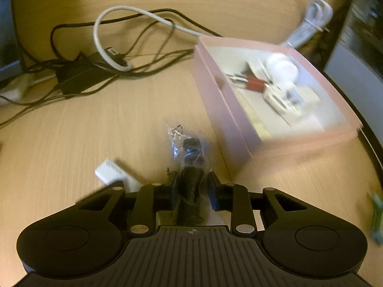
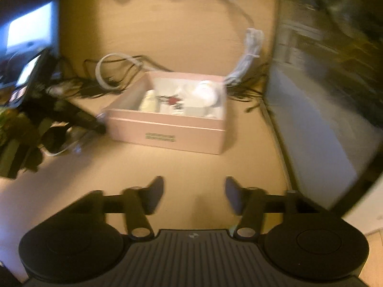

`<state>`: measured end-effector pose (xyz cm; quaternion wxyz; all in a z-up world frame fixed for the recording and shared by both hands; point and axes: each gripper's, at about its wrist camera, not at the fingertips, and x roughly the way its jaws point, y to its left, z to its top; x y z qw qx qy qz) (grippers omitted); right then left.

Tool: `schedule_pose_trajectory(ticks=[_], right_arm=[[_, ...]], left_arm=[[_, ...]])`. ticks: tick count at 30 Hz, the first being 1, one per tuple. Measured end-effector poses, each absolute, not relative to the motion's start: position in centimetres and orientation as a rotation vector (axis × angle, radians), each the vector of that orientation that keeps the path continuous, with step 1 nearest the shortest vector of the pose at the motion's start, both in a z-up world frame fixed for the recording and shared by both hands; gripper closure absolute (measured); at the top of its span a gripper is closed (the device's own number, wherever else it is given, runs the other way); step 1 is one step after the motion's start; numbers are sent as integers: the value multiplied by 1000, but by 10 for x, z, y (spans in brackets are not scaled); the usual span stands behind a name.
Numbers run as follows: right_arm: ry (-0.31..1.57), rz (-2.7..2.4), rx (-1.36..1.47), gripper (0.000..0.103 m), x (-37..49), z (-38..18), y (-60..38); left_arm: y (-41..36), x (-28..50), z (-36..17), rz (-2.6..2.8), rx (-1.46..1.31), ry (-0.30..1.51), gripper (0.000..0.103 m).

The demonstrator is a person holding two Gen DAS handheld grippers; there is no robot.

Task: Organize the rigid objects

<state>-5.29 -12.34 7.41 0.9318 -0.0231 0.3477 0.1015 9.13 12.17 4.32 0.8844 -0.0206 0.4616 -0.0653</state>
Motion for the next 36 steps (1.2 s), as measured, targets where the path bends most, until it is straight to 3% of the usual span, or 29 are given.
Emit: schedule_pose_trajectory(ticks=[14,26,36], right_arm=[[722,263,-79,40,-65,57,-133],[782,272,-162,39,-86,44,-122],[762,-7,-57,38,-62,39,-136]], left_arm=[[104,-21,50,-197,-135,993,76],[108,-27,48,-219,-172,990,77],[103,-31,47,-208,-137,962,77]])
